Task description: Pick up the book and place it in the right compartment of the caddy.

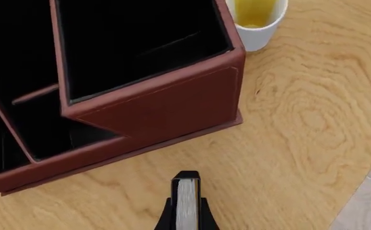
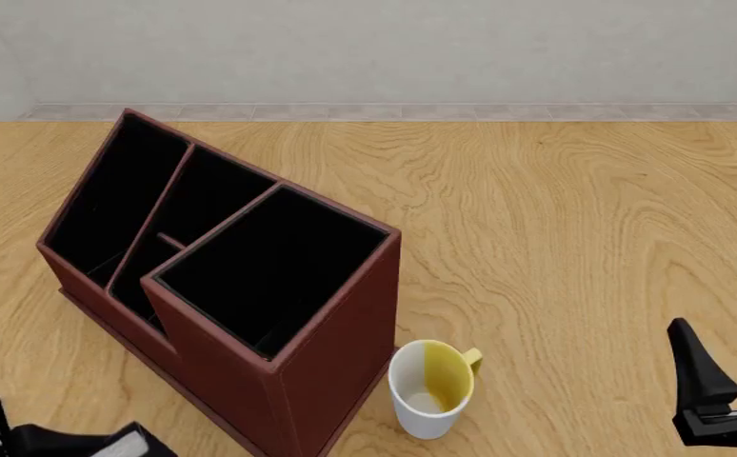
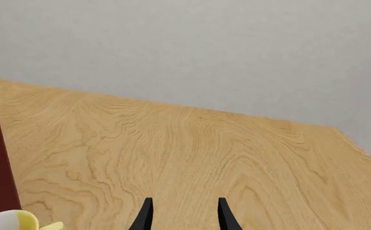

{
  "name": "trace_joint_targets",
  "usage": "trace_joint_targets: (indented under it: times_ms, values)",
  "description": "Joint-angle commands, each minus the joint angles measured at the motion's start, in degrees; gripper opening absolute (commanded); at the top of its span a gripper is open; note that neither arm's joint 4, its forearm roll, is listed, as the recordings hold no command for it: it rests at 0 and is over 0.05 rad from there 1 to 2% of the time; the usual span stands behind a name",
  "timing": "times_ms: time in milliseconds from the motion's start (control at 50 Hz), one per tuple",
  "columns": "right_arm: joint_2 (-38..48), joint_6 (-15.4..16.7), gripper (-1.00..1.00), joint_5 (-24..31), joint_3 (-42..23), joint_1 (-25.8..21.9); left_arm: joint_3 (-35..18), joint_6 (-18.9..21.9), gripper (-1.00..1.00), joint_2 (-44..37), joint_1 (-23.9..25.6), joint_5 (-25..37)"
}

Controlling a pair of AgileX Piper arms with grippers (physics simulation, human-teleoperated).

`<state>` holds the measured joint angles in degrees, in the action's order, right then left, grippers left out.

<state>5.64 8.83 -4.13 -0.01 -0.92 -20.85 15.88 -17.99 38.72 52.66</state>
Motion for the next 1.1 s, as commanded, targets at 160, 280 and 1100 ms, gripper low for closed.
trace_joint_targets:
  times_ms: [160, 280, 1100]
  values:
    - [0.2, 0.5, 1.0, -0.1, 0.0, 0.1, -5.3, -4.9, -1.0, 0.8, 7.9, 3.8]
    - [0.2, 0.8, 1.0, -0.1, 0.0, 0.0, -7.1, -5.1, -1.0, 0.6, 8.4, 5.1]
    - [0.6, 1.5, 1.0, -0.4, 0.0, -0.3, -25.9, 0.6, -1.0, -7.7, 6.9, 14.8]
